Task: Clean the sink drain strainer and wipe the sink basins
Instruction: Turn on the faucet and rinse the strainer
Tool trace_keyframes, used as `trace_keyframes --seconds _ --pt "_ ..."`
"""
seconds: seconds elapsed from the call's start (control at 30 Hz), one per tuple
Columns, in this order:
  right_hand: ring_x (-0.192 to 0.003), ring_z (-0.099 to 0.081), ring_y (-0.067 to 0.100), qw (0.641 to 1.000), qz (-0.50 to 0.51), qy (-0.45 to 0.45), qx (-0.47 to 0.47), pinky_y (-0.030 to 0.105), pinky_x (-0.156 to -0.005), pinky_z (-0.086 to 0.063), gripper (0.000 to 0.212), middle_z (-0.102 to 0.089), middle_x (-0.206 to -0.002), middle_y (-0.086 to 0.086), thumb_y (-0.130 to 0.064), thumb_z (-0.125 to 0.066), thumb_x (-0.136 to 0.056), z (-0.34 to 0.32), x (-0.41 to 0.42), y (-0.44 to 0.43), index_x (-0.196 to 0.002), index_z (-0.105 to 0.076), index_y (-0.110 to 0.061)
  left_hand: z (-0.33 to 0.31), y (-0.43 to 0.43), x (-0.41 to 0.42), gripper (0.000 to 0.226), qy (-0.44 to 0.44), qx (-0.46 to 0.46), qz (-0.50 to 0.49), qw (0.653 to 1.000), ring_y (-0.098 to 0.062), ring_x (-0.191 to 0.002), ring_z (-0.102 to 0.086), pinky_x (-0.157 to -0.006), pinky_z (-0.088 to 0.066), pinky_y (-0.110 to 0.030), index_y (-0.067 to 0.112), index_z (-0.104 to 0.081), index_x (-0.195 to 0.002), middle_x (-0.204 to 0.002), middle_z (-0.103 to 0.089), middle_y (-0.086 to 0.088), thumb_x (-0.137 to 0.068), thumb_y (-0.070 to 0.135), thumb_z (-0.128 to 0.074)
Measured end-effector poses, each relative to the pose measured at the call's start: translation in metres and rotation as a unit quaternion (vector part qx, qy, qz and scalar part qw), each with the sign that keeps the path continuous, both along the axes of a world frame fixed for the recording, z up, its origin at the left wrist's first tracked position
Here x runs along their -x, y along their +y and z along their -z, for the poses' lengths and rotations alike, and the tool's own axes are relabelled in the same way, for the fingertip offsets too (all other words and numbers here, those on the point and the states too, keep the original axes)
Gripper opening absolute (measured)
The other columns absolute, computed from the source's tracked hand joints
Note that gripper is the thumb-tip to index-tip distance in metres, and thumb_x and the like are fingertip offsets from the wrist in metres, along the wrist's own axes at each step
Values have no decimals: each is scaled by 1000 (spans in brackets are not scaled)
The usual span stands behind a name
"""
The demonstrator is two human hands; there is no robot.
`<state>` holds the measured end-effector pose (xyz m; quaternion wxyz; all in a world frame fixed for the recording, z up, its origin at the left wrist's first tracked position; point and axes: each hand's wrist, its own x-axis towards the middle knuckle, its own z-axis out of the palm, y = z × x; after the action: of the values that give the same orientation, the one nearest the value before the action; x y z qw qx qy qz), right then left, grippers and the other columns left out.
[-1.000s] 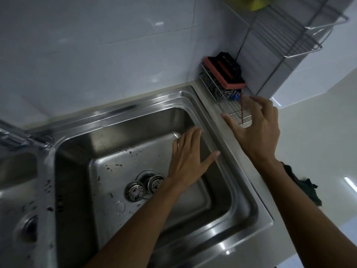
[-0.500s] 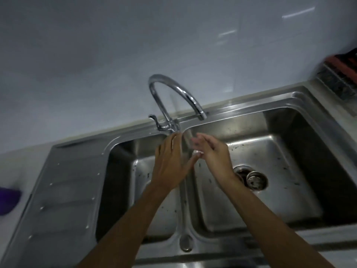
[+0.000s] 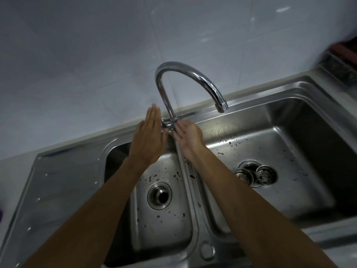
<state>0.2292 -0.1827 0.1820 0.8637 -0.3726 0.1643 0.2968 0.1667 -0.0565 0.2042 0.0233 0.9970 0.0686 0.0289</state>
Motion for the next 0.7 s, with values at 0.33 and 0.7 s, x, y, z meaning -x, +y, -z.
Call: trace_keyframes --seconds 0.33,0.7 --pt "-135 -54 26 1000 23 -6 -10 42 -116 -42 45 -57 -144 16 -1 -44 -104 4 1 9 -149 -41 1 7 22 -26 68 -18 45 0 999 -28 -162 2 -130 -15 -47 -1 -1 -164 -173 6 -18 -112 27 -34" --pt "-117 -65 20 913 -190 -229 278 44 -100 -53 45 -67 -129 5 -53 -37 -106 22 42 -38 -132 -61 -26 15 13 -34 81 -46 102 -82 990 -25 -162 4 -128 -8 -56 14 -3 -166 -175 6 -11 -107 58 -36"
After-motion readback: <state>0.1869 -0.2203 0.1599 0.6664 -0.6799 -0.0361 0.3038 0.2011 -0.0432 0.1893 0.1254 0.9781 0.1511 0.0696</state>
